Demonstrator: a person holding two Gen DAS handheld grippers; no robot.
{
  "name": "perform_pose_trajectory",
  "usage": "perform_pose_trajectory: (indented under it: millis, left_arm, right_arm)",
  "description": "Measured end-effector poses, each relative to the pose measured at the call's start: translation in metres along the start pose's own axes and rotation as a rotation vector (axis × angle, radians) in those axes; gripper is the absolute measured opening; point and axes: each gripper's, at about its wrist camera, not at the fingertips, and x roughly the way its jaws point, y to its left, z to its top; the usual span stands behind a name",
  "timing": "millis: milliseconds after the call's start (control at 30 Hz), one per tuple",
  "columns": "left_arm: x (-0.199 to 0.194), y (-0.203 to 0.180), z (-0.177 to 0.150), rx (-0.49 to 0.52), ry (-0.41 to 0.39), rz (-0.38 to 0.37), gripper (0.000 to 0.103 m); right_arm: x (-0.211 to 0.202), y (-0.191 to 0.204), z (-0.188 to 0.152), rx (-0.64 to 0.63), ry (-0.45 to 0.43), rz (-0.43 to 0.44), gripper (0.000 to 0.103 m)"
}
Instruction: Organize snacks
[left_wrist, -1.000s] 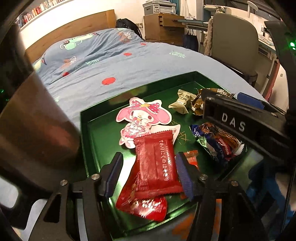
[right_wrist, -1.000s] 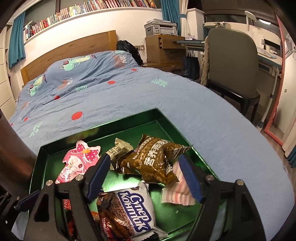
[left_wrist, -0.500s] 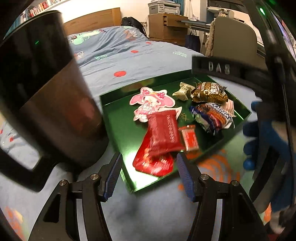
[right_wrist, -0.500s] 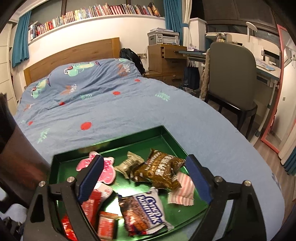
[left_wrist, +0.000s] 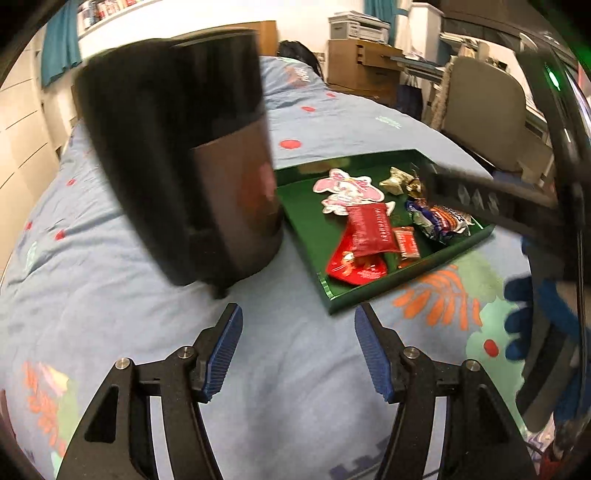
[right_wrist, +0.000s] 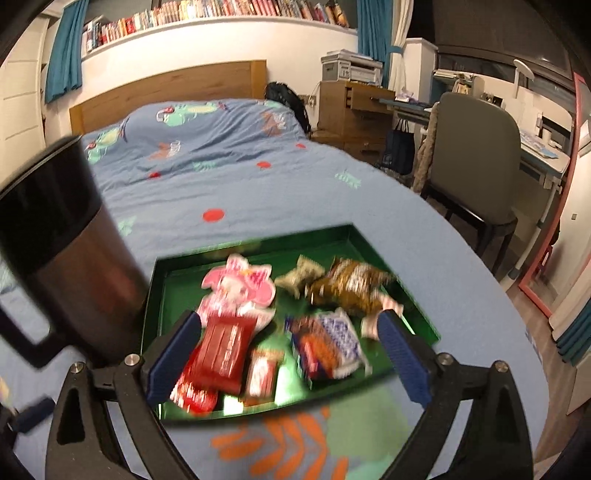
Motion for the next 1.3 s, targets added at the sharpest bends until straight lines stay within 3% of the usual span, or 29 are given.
perform_pose_trajectory:
  millis: [567,967,1133,1300]
  left_arm:
    - [-0.028,0.023,-0.023,-0.039,-0.017,0.038,0.061]
    - [-0.040,0.038,-0.029,-0.052,-0.035,0.067,0.061]
    - [-0.046,0.042,-0.031,-0.059,-0.045,0.065,0.071]
    - [-0.048,0.045,-0.032,-0.059,-0.042,0.067,0.071]
  right_arm:
    - [-0.052,0.033,-0.057,-0.164,-0.002,0.056,0.103]
    - [-0.073,0.032,-0.060,-0.173,-0.014,0.062,0.103]
    - [-0.082,0.029,-0.060,-0.169,-0.026,0.063,0.103]
    - [-0.088,0.028,-0.058,-0.167,-0.037,0.070,0.103]
